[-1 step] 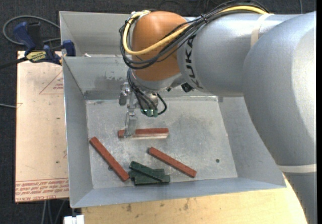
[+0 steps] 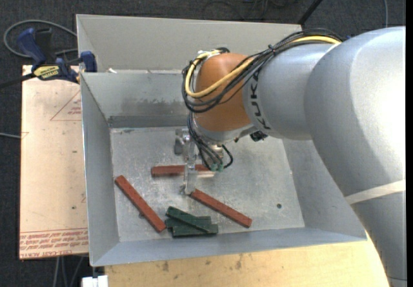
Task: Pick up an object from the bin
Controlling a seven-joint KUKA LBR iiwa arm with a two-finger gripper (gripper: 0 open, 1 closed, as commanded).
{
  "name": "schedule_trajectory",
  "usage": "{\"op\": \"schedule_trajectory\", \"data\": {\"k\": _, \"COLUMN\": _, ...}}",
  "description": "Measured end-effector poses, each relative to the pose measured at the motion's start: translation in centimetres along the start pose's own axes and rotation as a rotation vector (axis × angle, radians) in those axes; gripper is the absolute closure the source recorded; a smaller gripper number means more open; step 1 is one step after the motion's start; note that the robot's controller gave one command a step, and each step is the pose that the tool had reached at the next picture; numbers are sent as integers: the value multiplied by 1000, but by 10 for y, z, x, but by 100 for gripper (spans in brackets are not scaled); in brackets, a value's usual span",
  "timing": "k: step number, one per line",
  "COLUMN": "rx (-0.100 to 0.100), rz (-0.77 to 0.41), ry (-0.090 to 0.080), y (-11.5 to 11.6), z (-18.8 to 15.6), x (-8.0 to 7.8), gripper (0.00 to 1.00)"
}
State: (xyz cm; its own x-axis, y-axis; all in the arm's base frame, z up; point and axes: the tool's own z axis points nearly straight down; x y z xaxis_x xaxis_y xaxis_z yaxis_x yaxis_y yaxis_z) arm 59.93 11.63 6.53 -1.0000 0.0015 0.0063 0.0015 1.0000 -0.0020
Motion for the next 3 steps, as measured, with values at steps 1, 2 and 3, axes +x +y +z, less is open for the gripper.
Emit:
{"op": "schedule_trajectory", "data": {"k": 1, "rx": -4, "rz": 100, "ry": -8, "y": -7, "z": -36, "x": 11, "gripper": 0}}
{"op": "schedule_trajectory", "data": {"k": 2, "rx": -4, "rz": 74, "ry": -10, "y": -7, "z": -35, "x": -5, "gripper": 0}}
{"op": "schedule_trajectory", "data": {"k": 3, "rx": -3, "rz": 71, "ry": -5, "y": -11, "z": -3, "x": -9, "gripper": 0}}
